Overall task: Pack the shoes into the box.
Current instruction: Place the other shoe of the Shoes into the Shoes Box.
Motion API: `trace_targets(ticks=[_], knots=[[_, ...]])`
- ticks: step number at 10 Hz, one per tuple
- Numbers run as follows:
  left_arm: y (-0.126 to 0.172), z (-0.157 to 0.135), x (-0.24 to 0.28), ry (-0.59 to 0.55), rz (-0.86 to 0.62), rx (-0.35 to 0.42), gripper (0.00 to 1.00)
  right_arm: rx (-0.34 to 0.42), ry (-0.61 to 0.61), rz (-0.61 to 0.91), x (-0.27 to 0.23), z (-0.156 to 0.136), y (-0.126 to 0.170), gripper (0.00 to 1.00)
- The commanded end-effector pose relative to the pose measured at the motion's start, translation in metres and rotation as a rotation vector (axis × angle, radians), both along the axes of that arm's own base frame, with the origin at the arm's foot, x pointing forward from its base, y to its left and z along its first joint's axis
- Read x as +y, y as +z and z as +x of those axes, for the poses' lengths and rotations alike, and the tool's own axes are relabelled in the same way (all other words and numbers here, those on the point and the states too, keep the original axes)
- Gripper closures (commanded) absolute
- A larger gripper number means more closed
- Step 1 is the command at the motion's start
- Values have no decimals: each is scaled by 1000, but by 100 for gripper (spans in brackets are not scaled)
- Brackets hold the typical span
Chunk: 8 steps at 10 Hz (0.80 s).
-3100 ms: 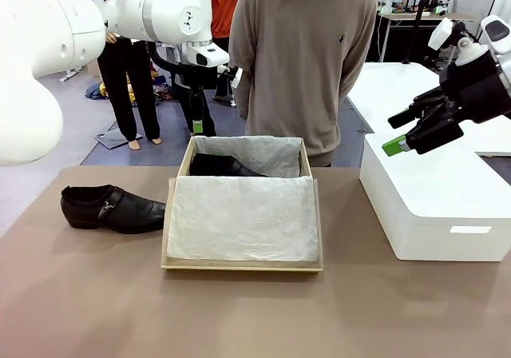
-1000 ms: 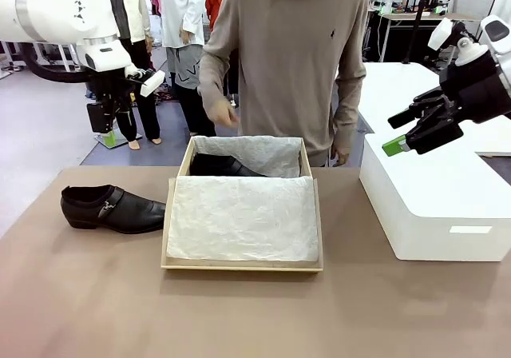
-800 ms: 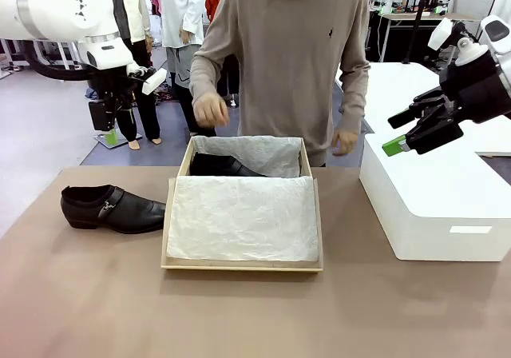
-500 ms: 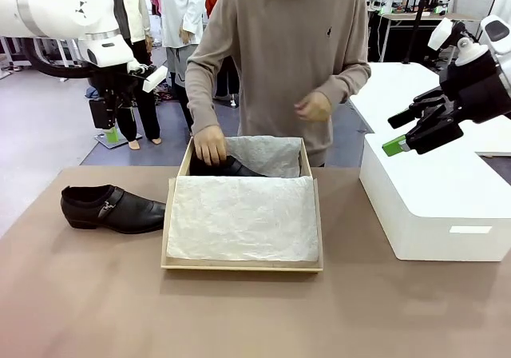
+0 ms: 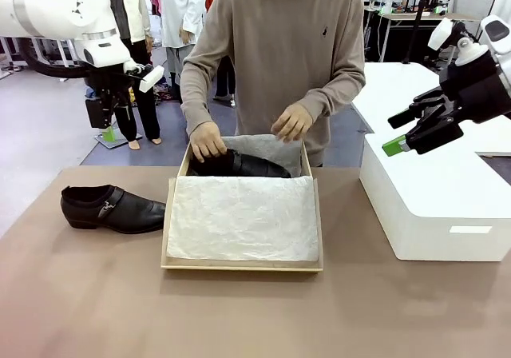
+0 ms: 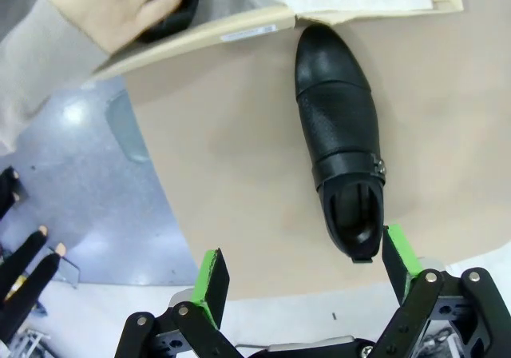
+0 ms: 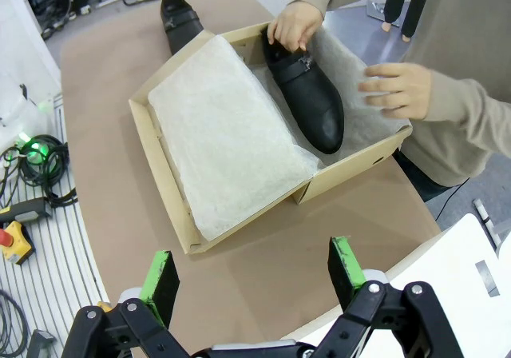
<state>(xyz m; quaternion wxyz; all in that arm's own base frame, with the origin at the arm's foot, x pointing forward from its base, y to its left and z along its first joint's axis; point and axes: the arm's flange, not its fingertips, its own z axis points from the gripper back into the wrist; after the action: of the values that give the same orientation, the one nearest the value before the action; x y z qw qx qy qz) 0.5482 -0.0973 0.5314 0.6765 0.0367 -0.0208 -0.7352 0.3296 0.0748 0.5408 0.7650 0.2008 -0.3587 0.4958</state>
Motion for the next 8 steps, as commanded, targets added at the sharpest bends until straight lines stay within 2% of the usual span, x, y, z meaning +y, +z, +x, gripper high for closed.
trace_targets(ticks=[1,5,8], knots=[[-9,-17,24,65,42,-60,0,-16,27,22,-1,4,0,0],[-45,-20,51,121,18,-98,0,-16,27,22,-1,4,0,0],[-66,-20,60,129,-6,-18,0,-16,27,22,-1,4,0,0]])
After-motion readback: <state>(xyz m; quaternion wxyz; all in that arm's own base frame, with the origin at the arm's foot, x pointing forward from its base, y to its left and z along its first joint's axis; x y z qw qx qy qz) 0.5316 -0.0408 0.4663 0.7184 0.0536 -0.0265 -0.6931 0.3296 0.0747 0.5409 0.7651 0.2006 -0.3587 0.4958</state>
